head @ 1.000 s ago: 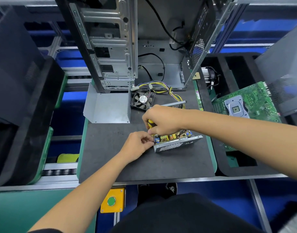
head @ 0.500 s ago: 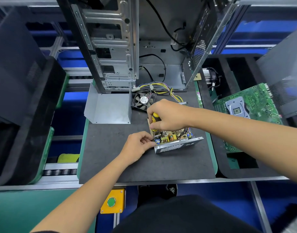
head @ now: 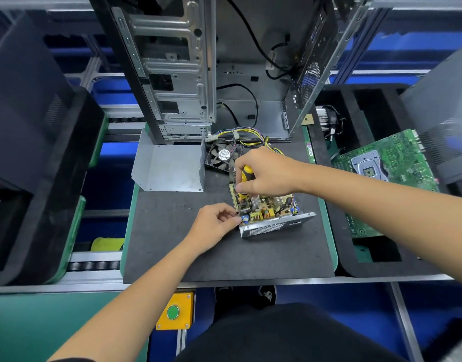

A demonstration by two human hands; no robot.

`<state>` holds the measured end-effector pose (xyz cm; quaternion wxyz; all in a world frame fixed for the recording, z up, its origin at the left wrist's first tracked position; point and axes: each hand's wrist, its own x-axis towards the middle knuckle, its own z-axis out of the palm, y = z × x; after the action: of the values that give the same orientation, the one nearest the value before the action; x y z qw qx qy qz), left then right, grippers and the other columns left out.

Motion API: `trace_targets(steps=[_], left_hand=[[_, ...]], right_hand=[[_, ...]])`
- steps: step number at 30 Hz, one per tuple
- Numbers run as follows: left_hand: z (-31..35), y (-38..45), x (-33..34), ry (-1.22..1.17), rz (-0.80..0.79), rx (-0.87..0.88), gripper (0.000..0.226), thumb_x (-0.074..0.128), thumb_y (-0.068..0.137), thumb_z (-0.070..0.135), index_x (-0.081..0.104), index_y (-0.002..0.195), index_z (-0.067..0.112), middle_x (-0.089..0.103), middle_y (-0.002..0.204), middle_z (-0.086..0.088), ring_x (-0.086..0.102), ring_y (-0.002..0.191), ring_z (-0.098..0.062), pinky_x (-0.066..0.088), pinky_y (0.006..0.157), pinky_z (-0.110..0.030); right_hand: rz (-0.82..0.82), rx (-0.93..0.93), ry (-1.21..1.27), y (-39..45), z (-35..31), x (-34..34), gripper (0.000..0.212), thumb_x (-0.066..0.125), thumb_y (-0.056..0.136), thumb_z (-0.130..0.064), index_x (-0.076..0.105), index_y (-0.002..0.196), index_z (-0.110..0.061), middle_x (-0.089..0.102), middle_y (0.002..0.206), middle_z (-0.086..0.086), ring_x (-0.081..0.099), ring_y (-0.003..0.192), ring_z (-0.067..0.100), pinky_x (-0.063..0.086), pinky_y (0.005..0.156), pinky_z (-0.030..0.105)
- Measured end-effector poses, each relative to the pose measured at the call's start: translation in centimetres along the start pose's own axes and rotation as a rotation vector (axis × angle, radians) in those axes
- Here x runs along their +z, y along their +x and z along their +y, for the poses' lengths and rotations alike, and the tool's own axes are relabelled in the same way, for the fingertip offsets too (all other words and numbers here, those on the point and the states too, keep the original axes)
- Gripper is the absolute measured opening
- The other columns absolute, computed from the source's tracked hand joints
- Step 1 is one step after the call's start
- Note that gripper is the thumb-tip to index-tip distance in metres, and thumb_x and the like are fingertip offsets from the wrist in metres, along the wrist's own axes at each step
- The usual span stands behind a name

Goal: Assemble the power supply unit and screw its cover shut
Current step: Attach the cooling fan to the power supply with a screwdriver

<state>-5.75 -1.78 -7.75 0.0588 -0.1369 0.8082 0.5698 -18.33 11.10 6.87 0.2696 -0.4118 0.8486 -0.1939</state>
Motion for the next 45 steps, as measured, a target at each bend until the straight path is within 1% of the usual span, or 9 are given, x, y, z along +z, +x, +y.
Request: trace_targets(steps=[4, 7, 15, 18, 25, 32, 39, 42, 45], left_hand=[[0.1, 0.0, -0.1, -0.005, -0.007, -0.014, 0.010, 0.074, 0.083, 0.019, 0.068, 0.079, 0.025, 0.065, 0.067, 0.003, 0.054, 0.059, -0.007, 0.046, 0.060, -0.019], [0.1, -0.2, -0.2, -0.009, -0.015, -0.008, 0.007, 0.071, 0.086, 0.018, 0.070, 0.081, 0.022, 0.068, 0.068, 0.003, 0.058, 0.058, -0.008, 0.048, 0.061, -0.020], [-0.1, -0.1, -0.2, -0.025, -0.003, -0.007, 0.012, 0.066, 0.090, 0.017, 0.070, 0.082, 0.026, 0.067, 0.067, -0.004, 0.058, 0.056, -0.009, 0.049, 0.057, -0.023], [-0.2, -0.1, -0.2, -0.010, 0.001, -0.004, 0.017, 0.063, 0.091, 0.016, 0.069, 0.082, 0.028, 0.069, 0.072, -0.007, 0.059, 0.058, -0.009, 0.050, 0.059, -0.026], [-0.1, -0.1, -0.3, -0.048, 0.005, -0.004, 0.020, 0.063, 0.090, 0.009, 0.069, 0.082, 0.026, 0.067, 0.069, 0.006, 0.058, 0.056, -0.004, 0.047, 0.055, -0.016], [-0.2, 0.0, -0.2, -0.056, 0.011, -0.009, 0.014, 0.069, 0.087, 0.016, 0.069, 0.078, 0.028, 0.066, 0.062, 0.007, 0.058, 0.056, -0.007, 0.049, 0.056, -0.022], [-0.1, 0.1, -0.1, -0.049, 0.010, -0.020, 0.014, 0.072, 0.084, 0.016, 0.069, 0.076, 0.026, 0.067, 0.065, 0.003, 0.058, 0.057, -0.009, 0.049, 0.057, -0.025], [0.2, 0.1, -0.1, -0.041, 0.005, -0.005, 0.017, 0.072, 0.083, 0.012, 0.068, 0.074, 0.026, 0.067, 0.065, 0.001, 0.057, 0.056, -0.009, 0.049, 0.058, -0.024], [0.6, 0.0, 0.0, -0.017, 0.023, 0.026, 0.021, 0.073, 0.082, 0.010, 0.067, 0.073, 0.028, 0.067, 0.067, 0.000, 0.057, 0.057, -0.010, 0.050, 0.060, -0.028]], right_hand=[[0.002, -0.003, -0.022, 0.0, -0.1, 0.1, 0.009, 0.069, 0.084, -0.024, 0.068, 0.084, -0.015, 0.062, 0.056, -0.007, 0.050, 0.049, -0.005, 0.038, 0.054, 0.016], [0.007, 0.002, -0.008, -0.1, -0.2, 0.2, 0.009, 0.069, 0.084, -0.024, 0.068, 0.083, -0.015, 0.061, 0.056, -0.009, 0.051, 0.049, -0.003, 0.041, 0.056, 0.022], [0.020, 0.028, 0.078, -0.1, -0.1, 0.1, 0.007, 0.069, 0.085, -0.020, 0.065, 0.084, -0.015, 0.066, 0.056, -0.007, 0.062, 0.052, 0.001, 0.043, 0.054, 0.011], [0.031, 0.039, 0.064, -0.1, 0.0, 0.2, 0.007, 0.070, 0.084, -0.021, 0.066, 0.083, -0.015, 0.066, 0.055, -0.007, 0.061, 0.052, 0.002, 0.047, 0.058, 0.017], [0.040, 0.063, 0.091, -0.3, 0.2, 0.5, 0.010, 0.070, 0.085, -0.024, 0.064, 0.079, -0.019, 0.066, 0.054, -0.006, 0.057, 0.047, 0.000, 0.041, 0.049, 0.014], [0.057, 0.070, 0.086, -0.4, 0.1, 0.4, 0.010, 0.070, 0.084, -0.023, 0.064, 0.079, -0.017, 0.067, 0.056, -0.005, 0.055, 0.047, -0.002, 0.045, 0.058, 0.016], [0.066, 0.082, 0.162, -0.8, 0.1, 0.4, 0.011, 0.070, 0.085, -0.018, 0.064, 0.080, -0.011, 0.070, 0.060, 0.001, 0.063, 0.050, 0.003, 0.040, 0.049, 0.009], [0.081, 0.096, 0.222, -0.9, 0.1, 0.3, 0.012, 0.070, 0.086, -0.015, 0.063, 0.079, -0.006, 0.070, 0.065, 0.004, 0.068, 0.054, 0.009, 0.048, 0.049, 0.019], [0.091, 0.115, 0.278, -1.2, 0.2, 0.2, 0.013, 0.068, 0.087, -0.013, 0.062, 0.080, -0.003, 0.071, 0.071, 0.008, 0.070, 0.057, 0.013, 0.048, 0.048, 0.020]])
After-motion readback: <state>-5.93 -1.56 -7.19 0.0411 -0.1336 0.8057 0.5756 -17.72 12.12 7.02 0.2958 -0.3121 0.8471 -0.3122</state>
